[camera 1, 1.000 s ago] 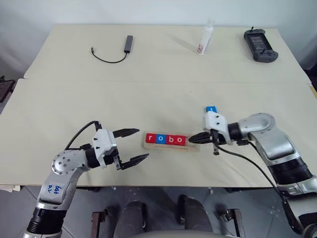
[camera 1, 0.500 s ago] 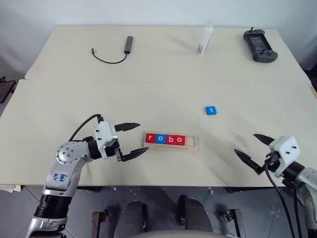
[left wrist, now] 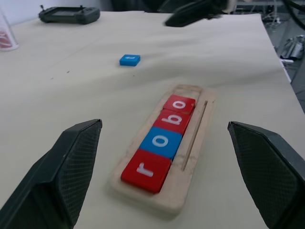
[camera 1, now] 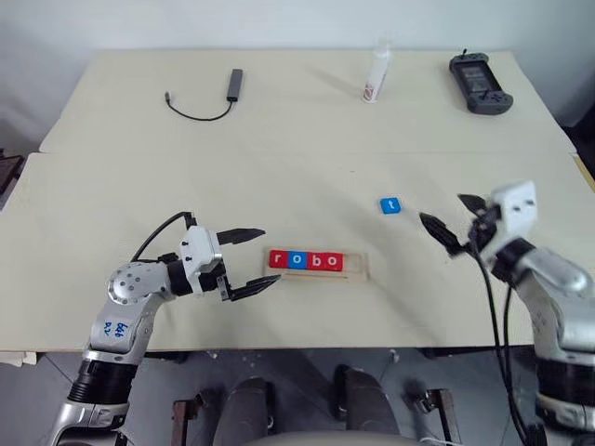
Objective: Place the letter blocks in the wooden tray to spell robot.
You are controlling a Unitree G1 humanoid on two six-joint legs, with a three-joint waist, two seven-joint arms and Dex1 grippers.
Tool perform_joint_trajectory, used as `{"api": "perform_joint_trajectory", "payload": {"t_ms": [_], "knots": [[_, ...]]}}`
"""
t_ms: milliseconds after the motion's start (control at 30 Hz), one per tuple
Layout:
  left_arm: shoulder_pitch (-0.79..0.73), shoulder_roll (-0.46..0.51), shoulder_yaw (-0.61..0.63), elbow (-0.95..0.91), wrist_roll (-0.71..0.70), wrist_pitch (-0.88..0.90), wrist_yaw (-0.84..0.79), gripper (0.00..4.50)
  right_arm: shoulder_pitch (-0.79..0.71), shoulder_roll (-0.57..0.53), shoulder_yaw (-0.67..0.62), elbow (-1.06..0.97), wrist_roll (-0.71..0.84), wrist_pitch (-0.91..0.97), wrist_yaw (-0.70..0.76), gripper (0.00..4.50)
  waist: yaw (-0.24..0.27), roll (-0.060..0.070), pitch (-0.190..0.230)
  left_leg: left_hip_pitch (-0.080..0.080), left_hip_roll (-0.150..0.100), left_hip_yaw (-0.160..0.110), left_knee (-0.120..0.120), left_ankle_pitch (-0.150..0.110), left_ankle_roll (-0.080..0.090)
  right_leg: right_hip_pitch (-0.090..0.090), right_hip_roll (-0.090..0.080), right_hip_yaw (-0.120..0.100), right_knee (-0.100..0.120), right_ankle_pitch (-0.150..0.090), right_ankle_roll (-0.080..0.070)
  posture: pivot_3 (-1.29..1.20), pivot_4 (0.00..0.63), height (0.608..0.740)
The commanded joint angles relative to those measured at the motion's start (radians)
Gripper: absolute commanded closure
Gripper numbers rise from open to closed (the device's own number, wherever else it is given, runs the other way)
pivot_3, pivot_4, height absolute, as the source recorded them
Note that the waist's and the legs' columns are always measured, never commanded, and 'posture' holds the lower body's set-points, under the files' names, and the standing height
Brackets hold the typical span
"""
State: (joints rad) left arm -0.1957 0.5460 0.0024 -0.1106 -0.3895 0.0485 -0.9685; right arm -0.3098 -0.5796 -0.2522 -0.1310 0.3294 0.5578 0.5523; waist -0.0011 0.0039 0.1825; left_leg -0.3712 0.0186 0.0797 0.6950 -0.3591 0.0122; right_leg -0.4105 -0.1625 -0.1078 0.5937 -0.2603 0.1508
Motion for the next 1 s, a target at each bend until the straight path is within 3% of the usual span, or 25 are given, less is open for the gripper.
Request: {"api": "perform_joint_trajectory", "payload": {"t_ms": [33, 167, 333, 433, 667, 833, 1000], "knots": [[0.016, -0.002, 0.014, -0.046, -0.001, -0.013, 0.015, 0.00, -0.103, 0.025, 0.043, 0.051, -0.017, 0.145, -0.093, 0.01, 0.007, 0.000, 0.000, -0.001, -0.001, -0.001, 0.000, 0.000, 0.000, 0.000, 0.000, 0.000, 0.000, 0.000, 0.000, 0.00, 0.150, 0.740], [0.047, -0.001, 0.022, -0.081, -0.001, -0.008, 0.040, 0.00, -0.238, 0.091, 0.114, 0.160, -0.067, 0.221, -0.191, 0.01, 0.000, 0.000, 0.000, -0.002, -0.001, -0.001, 0.000, -0.001, 0.001, 0.000, -0.001, -0.001, -0.001, 0.000, 0.000, 0.00, 0.150, 0.740], [0.076, 0.005, 0.035, -0.117, 0.000, 0.002, 0.066, 0.00, -0.297, 0.140, 0.148, 0.228, -0.112, 0.243, -0.258, 0.01, -0.001, 0.000, 0.000, -0.002, -0.001, -0.001, -0.001, -0.001, 0.001, 0.000, -0.001, -0.001, -0.001, 0.000, 0.000, 0.00, 0.150, 0.740], [0.086, 0.006, 0.039, -0.128, -0.001, 0.005, 0.076, 0.00, -0.286, 0.168, 0.165, 0.197, -0.115, 0.254, -0.269, 0.66, -0.004, 0.000, 0.000, -0.002, -0.001, -0.001, -0.001, -0.001, 0.001, 0.000, -0.001, -0.001, -0.001, 0.000, 0.000, 0.00, 0.150, 0.740], [0.078, 0.001, 0.022, -0.124, -0.003, 0.006, 0.078, 0.00, -0.245, 0.175, 0.165, 0.103, -0.113, 0.295, -0.275, 3.05, -0.003, 0.000, 0.000, -0.002, -0.001, -0.001, -0.001, -0.001, 0.001, 0.000, -0.001, -0.001, -0.001, 0.000, 0.000, 0.00, 0.150, 0.740], [0.044, -0.013, 0.003, -0.085, -0.004, 0.005, 0.062, 0.00, -0.186, 0.200, 0.076, -0.063, -0.064, 0.353, -0.312, 3.04, -0.002, 0.000, 0.000, -0.002, -0.001, 0.000, -0.001, -0.001, 0.001, 0.000, -0.001, -0.001, -0.001, 0.000, 0.000, 0.00, 0.150, 0.740], [0.012, -0.011, -0.021, -0.051, -0.012, 0.015, 0.009, 0.00, -0.012, 0.252, 0.003, -0.379, -0.031, 0.517, -0.387, 3.04, 0.001, 0.000, 0.000, -0.002, -0.001, -0.001, -0.003, -0.001, 0.001, -0.001, -0.001, -0.002, -0.002, 0.000, 0.000, 0.00, 0.150, 0.740]]}}
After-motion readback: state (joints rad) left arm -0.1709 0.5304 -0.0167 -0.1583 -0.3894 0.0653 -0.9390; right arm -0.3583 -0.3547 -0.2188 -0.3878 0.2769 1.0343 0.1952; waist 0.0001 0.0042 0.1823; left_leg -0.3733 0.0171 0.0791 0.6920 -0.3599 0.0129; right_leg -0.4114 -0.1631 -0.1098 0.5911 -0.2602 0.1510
